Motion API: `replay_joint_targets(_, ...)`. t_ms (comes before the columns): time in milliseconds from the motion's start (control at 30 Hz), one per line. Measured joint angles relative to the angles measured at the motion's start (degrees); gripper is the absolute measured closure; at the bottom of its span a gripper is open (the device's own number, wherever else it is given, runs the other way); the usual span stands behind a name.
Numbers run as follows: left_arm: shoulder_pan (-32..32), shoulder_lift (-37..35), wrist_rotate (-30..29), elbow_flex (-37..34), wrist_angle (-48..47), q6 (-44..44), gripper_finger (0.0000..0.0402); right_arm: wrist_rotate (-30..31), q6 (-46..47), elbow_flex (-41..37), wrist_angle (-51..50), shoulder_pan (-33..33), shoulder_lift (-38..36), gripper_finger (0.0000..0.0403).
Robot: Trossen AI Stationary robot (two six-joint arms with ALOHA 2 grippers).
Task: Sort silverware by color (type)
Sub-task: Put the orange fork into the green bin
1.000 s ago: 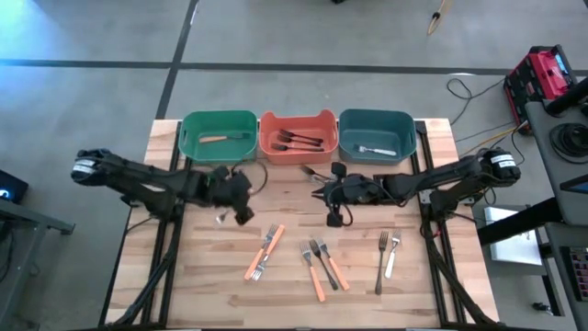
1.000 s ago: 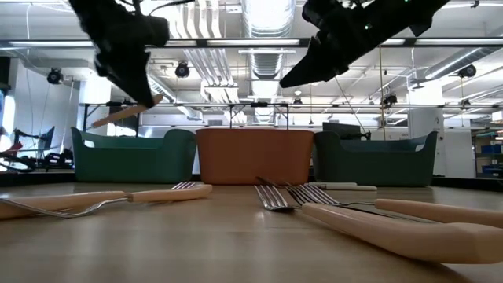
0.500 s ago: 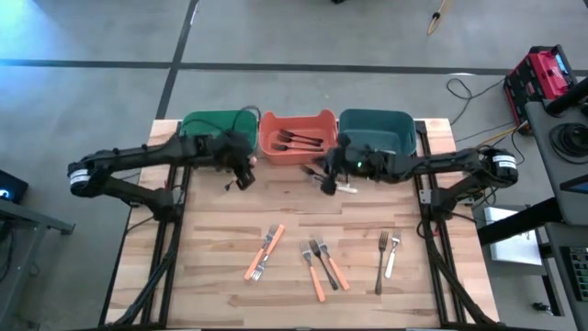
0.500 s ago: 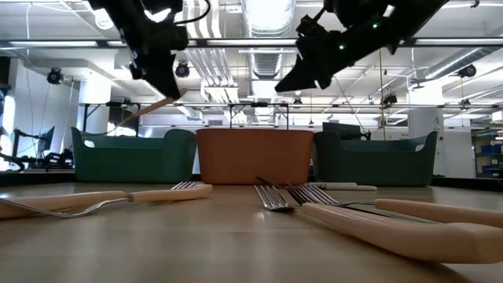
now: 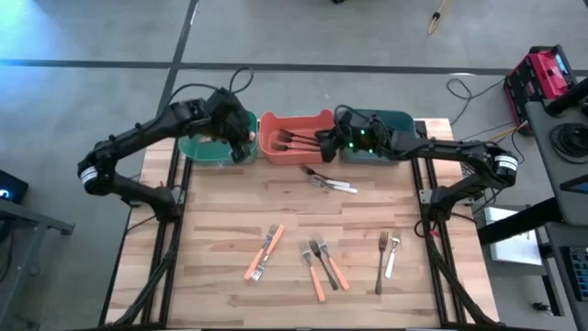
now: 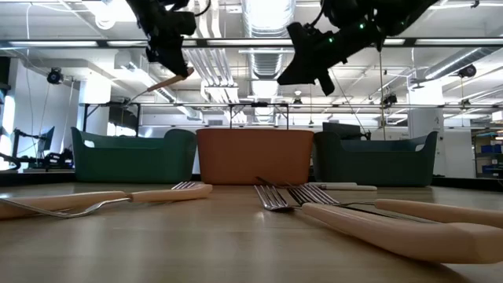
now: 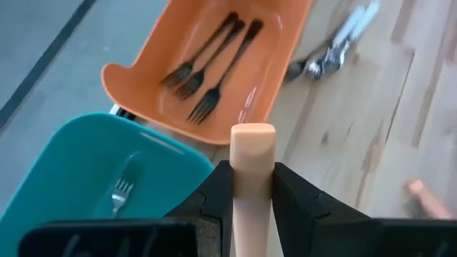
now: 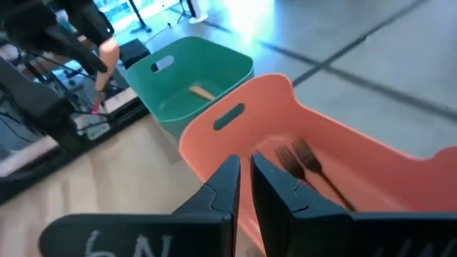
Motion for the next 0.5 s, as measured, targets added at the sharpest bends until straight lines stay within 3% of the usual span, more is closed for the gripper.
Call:
replay_joint_targets(200,1.56,4.89,-3.32,3.96,-4.96,9.3,0.0346,0.21,-2.93,9.99,-10.96,-0.08,0.07,0.0376)
replay_joint_targets(333,3.55,7.2,-3.73,3.33,-5.03,15.01,0.0346,4.57,-4.07,14.34,-14.41,-0.11,0.13,0.0376)
replay_joint_targets(500,6.21,9.21,-4.35,0.02,-3.24,28.02,0.0346,4.92,-6.15,16.15,-14.67,-0.19,0.2,0.0376)
